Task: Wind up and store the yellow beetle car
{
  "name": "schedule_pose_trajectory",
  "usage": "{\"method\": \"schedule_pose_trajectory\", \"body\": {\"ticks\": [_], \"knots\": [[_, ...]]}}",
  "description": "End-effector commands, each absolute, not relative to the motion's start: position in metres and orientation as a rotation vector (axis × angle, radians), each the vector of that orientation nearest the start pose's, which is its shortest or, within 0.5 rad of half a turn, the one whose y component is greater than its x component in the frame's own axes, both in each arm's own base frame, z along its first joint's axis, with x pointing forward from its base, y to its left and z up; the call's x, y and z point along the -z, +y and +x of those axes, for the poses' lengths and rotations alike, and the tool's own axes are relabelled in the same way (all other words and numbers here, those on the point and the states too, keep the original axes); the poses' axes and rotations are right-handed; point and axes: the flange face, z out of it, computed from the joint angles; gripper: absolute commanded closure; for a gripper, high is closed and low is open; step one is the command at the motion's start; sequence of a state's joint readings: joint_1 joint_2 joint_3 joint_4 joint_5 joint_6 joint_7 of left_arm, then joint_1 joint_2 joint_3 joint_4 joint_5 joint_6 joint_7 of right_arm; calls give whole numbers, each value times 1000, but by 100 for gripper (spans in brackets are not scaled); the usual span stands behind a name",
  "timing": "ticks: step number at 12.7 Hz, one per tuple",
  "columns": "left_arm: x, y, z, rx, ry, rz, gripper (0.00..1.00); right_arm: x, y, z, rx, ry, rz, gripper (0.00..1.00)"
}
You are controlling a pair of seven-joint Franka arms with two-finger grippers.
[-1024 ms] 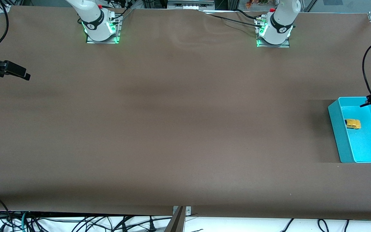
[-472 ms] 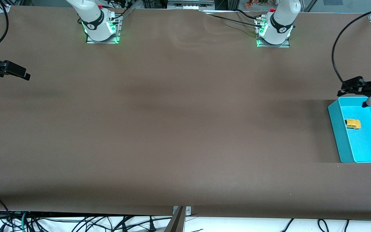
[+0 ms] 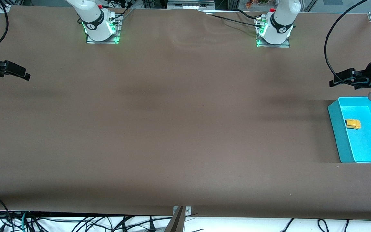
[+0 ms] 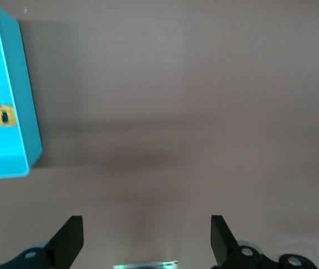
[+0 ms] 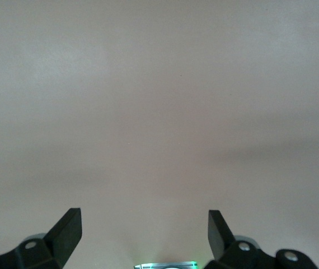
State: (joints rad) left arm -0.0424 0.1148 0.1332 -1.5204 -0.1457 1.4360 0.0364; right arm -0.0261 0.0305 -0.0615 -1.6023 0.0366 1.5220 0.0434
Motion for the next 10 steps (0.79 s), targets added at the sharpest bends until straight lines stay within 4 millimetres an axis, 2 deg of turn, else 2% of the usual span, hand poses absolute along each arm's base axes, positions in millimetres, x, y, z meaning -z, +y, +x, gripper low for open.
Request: {"method": "schedule_pose_trajectory", "body": {"ticks": [1,3,5,9,10], "knots": [[-575,18,559,-343,-201,-3273,0,-598,-44,550,-168,204,-3097,0],[-567,19,549,-360,-201,-3268,0,-597,-44,550,-171,204,-3098,0],[-562,18,549,-361,-136,-3271,0,-598,-44,550,-168,204,-3097,0],[-565,-14,552,-329,-3,-3205,0,-597,-44,550,-168,204,-3095,0],[-564,-14,553,-331,-3,-3206,0,-597,-44,550,-170,204,-3097,0]]}}
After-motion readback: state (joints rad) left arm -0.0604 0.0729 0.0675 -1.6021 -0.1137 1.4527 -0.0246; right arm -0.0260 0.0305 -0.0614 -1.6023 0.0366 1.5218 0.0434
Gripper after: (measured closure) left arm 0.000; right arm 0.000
